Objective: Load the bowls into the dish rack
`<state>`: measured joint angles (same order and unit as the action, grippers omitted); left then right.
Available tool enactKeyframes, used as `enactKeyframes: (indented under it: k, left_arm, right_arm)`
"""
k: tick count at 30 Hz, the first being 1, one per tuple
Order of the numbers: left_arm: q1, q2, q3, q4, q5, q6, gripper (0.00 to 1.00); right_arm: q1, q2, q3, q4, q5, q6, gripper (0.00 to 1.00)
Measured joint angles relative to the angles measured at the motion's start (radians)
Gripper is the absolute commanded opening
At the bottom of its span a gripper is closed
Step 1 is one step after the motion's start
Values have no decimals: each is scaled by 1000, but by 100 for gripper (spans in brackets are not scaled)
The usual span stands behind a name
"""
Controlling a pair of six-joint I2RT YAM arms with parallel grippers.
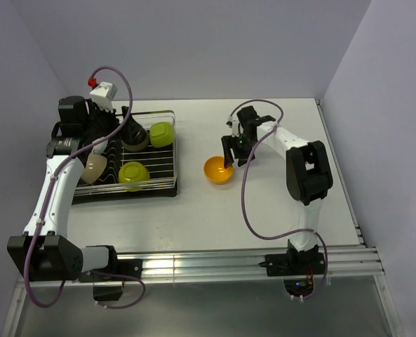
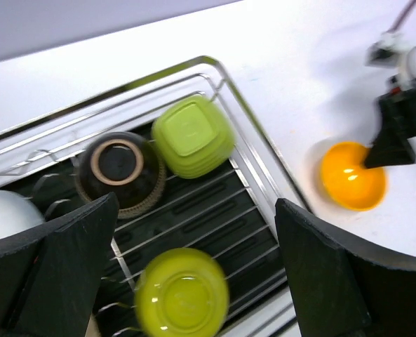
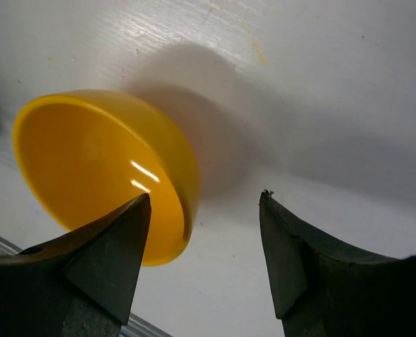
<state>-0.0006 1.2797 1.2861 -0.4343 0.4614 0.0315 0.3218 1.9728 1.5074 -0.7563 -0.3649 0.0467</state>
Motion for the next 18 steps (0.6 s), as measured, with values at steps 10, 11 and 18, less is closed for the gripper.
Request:
enactKeyframes:
  k: [10,11,18]
  left_arm:
    - [73,-6,-72,49,215,-144,100]
    - [74,-6,-72,56,238,-153,100]
    - [73,-6,-84,62,348,-182,100]
  right_arm:
    - [23,46,-1,35,8,7,15]
    - [23,46,-2,38,3,5,8]
    - [18,24,-50,69,-58,0,0]
